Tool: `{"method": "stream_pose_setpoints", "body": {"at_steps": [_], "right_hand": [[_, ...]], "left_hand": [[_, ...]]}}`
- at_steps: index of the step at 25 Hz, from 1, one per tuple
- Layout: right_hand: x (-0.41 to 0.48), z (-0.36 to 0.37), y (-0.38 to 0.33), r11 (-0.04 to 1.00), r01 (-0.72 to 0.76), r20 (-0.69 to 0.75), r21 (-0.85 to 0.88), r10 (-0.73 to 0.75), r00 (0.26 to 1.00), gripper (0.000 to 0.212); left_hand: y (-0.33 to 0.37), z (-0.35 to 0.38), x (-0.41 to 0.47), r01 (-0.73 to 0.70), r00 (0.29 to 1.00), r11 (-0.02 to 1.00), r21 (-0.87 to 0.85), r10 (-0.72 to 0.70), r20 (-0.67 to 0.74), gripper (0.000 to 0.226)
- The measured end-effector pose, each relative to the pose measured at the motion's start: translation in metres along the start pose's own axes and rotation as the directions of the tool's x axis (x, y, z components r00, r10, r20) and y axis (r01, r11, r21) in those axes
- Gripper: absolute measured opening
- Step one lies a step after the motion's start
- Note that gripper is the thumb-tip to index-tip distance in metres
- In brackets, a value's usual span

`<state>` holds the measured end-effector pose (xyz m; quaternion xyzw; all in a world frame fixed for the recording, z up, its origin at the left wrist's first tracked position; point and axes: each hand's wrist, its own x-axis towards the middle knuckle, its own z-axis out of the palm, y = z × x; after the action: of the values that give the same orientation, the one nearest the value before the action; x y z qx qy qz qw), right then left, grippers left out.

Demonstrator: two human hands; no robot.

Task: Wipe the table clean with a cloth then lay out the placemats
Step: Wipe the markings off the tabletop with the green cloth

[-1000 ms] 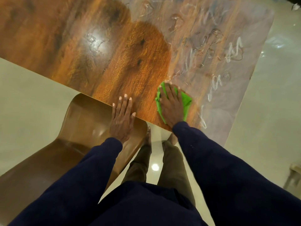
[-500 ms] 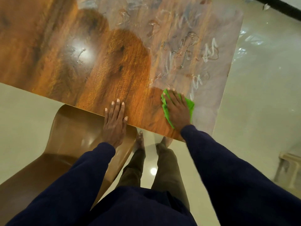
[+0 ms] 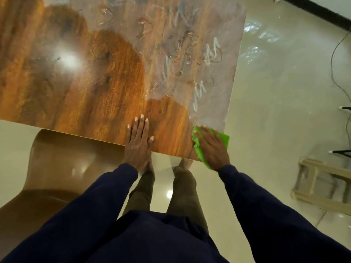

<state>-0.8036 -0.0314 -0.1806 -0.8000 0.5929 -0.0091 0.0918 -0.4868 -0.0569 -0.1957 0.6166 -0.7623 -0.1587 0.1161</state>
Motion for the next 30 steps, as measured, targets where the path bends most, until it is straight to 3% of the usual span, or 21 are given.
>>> {"method": "stream_pose_setpoints", "body": {"at_steps": [4,6,9,12,14,18,21,24,27,30], "right_hand": [[0.071,-0.013,0.025,0.97,-0.242,-0.041,-0.001,0.242,0.969,0.057],[0.1,-0.009,0.005,0.967,-0.255,-0.056,0.01,0.255,0.965,0.056],[0.077,0.0,-0.03,0.999,-0.001,0.02,0.032,0.0,1.0,0.059],[0.018,0.004,-0.007,0.941,0.337,0.101,0.038,-0.339,0.935,0.063],[0.001,0.001,0.041,0.904,0.424,0.075,0.049,-0.427,0.901,0.059],[0.069,-0.015,0.112,0.966,0.26,-0.01,0.004,-0.26,0.966,0.052],[0.137,-0.027,0.092,0.991,0.13,0.005,0.002,-0.13,0.991,0.056],[0.154,-0.017,0.043,0.984,0.176,-0.007,-0.012,-0.176,0.984,0.058],[0.114,-0.009,0.012,0.917,0.399,0.124,0.002,-0.396,0.91,0.069],[0.084,-0.011,0.056,0.747,0.663,0.179,0.045,-0.659,0.73,0.065]], "left_hand": [[0.016,0.006,-0.003,0.075,0.997,0.997,0.032,-0.074,-0.012,0.063],[0.025,0.013,-0.005,0.109,0.994,0.991,0.082,-0.109,-0.001,0.065],[0.041,0.022,-0.005,0.171,0.984,0.98,0.105,-0.175,0.029,0.068],[0.064,0.028,-0.007,0.239,0.971,0.965,0.105,-0.241,0.01,0.07],[0.081,0.03,-0.008,0.293,0.956,0.953,0.079,-0.295,0.01,0.071],[0.113,0.038,-0.008,0.431,0.902,0.901,0.043,-0.431,-0.025,0.071],[0.131,0.041,-0.011,0.506,0.862,0.862,0.007,-0.506,-0.04,0.07],[0.14,0.041,-0.007,0.561,0.827,0.827,0.017,-0.56,-0.056,0.067],[0.138,0.042,0.001,0.577,0.816,0.816,0.024,-0.574,-0.073,0.068],[0.13,0.043,0.018,0.58,0.811,0.814,-0.006,-0.578,-0.088,0.069]]}}
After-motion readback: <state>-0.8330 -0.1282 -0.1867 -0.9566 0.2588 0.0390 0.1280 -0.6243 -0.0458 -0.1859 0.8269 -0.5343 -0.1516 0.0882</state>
